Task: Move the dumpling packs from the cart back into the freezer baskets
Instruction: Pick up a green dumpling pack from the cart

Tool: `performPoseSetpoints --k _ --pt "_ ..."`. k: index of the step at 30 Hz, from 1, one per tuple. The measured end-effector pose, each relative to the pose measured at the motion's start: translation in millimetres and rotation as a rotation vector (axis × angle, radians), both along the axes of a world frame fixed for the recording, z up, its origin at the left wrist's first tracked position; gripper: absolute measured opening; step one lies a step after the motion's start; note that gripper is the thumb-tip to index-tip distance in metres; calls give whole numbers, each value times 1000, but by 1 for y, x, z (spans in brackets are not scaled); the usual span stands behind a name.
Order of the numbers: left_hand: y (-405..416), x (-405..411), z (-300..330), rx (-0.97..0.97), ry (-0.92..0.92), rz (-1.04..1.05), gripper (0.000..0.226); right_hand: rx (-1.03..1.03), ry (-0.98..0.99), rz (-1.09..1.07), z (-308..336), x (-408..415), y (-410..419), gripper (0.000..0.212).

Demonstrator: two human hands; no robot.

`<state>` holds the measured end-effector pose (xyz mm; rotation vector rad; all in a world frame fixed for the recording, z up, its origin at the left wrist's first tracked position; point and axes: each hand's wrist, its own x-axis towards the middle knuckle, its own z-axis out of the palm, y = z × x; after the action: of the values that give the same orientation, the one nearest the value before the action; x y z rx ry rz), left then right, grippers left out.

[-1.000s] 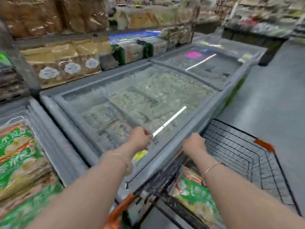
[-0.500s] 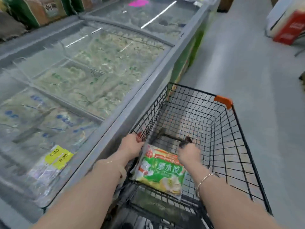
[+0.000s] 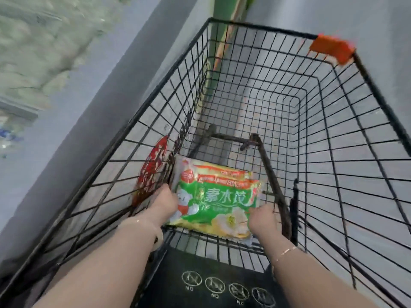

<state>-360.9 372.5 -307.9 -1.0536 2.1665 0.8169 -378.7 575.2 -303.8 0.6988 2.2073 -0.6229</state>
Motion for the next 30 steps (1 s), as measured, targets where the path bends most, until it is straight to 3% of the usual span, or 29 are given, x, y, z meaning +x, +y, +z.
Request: performPoseSetpoints --k 7,18,21,26,30 --pt "-3 -3 -39 -9 -85 82 33 19 -54 -186 -46 -5 -3 28" --pt "-1 -10 -38 -22 -90 82 34 50 22 -330 -47 -7 4 17" --pt "1 -7 -35 -78 -116 -35 32 91 34 -418 -47 -4 2 21" --pt "18 -2 -25 -278 -187 -499 26 145 90 -367 -42 3 1 34" --pt "29 2 -20 -357 -167 -698 27 149 128 -300 -27 -1 4 28"
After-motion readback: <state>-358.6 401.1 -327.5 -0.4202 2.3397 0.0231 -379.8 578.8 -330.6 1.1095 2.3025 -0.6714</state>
